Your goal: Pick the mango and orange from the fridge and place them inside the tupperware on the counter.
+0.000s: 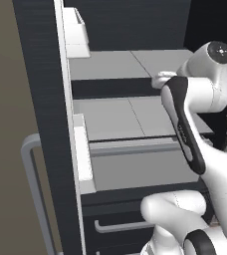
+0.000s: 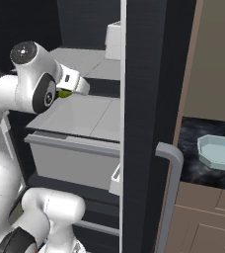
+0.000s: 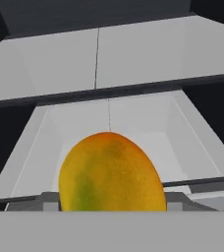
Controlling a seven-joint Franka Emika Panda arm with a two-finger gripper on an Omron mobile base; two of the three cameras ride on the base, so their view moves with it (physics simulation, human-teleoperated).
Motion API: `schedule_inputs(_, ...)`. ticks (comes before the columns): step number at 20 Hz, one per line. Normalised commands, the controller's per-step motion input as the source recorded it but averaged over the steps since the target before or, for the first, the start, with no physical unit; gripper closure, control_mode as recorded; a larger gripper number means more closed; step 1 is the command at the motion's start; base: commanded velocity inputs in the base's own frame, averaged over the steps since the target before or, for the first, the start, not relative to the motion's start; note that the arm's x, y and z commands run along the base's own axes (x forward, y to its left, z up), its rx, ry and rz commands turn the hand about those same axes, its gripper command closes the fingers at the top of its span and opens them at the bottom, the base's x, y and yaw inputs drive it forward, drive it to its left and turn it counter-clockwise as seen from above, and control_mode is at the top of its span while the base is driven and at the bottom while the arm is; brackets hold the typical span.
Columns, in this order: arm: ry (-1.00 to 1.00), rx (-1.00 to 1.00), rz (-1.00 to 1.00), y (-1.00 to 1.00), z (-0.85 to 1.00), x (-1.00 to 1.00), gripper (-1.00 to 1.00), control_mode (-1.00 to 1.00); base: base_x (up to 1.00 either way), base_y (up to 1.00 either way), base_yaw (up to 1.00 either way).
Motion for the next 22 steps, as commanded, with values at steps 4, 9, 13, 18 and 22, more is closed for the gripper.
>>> schedule_inputs(4,0.0,0.0,0.0,0.0,0.0,-0.78,1.0,-1.0,0.0,0.0,0.0)
schedule_inputs(9,0.05,0.0,0.0,0.0,0.01,-0.62,1.0,-1.0,0.0,0.0,0.0)
schedule_inputs(13,0.01,0.0,0.0,0.0,0.0,-0.3,1.0,1.0,-0.34,0.0,0.0)
schedule_inputs(18,0.0,0.0,0.0,0.0,0.0,0.0,1.0,1.0,-0.65,0.05,0.0)
schedule_inputs(22,0.0,0.0,0.0,0.0,0.0,0.0,1.0,1.0,-0.62,0.12,0.0)
